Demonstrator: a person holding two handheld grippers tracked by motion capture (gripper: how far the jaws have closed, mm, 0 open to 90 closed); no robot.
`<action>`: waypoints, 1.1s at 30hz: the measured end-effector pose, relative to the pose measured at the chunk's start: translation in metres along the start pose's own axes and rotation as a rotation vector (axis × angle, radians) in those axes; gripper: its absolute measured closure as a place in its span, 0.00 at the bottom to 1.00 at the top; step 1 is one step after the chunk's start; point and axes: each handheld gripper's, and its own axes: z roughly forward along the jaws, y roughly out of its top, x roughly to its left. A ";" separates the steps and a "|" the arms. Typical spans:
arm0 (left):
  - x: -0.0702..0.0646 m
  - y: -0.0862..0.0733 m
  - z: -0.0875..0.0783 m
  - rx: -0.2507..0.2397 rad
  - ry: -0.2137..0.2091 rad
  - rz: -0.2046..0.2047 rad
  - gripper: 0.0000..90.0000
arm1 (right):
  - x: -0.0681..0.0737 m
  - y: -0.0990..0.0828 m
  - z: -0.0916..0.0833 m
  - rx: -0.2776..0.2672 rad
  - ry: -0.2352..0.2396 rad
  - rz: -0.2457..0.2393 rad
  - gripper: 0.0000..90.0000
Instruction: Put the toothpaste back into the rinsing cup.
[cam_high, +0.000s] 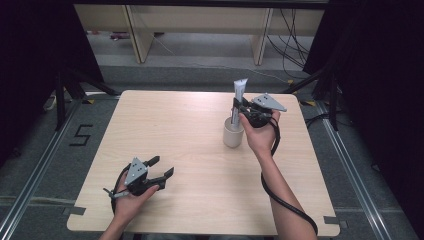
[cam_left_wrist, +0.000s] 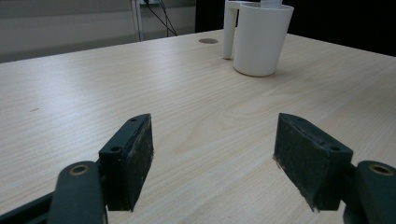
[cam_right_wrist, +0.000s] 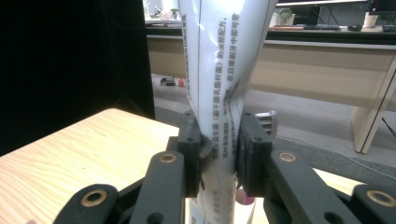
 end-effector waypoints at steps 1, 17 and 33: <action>0.000 0.000 0.000 0.000 0.000 0.000 0.31 | 0.001 -0.001 0.001 -0.006 0.001 0.006 0.83; 0.000 0.000 0.001 -0.011 -0.007 -0.001 0.31 | -0.001 -0.011 0.004 0.020 -0.009 0.011 0.83; 0.000 0.000 0.001 -0.010 -0.008 -0.001 0.31 | -0.003 -0.022 0.008 0.041 -0.013 0.017 0.83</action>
